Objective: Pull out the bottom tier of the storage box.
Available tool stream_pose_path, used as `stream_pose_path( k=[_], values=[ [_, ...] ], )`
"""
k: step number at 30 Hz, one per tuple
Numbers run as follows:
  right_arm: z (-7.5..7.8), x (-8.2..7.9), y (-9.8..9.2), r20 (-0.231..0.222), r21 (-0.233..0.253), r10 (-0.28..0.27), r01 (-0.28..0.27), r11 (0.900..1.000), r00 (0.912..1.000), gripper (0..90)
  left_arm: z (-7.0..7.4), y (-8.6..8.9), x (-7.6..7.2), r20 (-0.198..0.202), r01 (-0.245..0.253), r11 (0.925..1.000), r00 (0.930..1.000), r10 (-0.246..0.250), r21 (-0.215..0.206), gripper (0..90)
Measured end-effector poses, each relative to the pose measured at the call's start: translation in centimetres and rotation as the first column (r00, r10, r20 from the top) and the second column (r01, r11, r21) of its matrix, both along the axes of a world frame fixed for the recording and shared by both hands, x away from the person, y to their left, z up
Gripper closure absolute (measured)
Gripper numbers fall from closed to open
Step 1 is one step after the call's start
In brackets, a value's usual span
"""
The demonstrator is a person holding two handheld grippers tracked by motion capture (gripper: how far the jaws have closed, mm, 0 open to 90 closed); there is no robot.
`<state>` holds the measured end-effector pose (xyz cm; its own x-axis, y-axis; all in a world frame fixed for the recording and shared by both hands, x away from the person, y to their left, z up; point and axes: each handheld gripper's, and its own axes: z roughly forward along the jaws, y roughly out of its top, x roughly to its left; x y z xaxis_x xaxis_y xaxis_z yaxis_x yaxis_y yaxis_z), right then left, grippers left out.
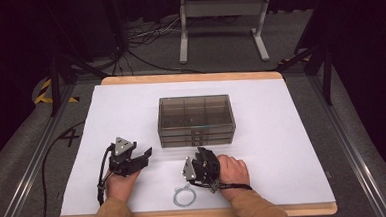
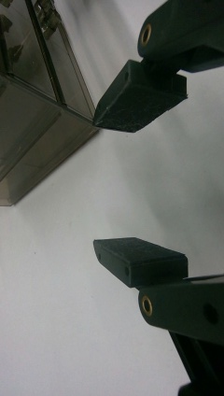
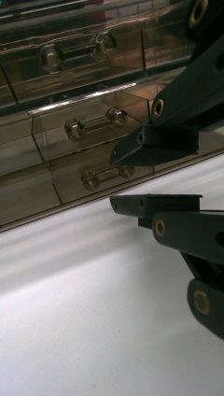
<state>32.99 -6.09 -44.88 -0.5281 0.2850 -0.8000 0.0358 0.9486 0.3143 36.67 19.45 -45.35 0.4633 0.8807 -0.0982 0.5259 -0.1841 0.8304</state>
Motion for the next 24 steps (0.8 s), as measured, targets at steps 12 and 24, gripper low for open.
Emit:
stream_pose_path(
  k=[12, 24],
  values=[
    [-1.5, -0.6, 1.0, 0.134, -0.104, 0.008, 0.006, 0.995, 0.9909, 78.7, 0.0, 0.0, 0.0, -0.002, 0.000, 1.0000, 1.0000, 0.000, -0.003, 36.2],
    [-2.2, -0.2, 2.0, 0.182, -0.196, 0.006, 0.030, 0.980, 0.9833, 78.8, 0.0, 0.1, 0.0, -0.002, -0.001, 1.0000, 1.0000, 0.001, -0.004, 36.2]
  ],
)
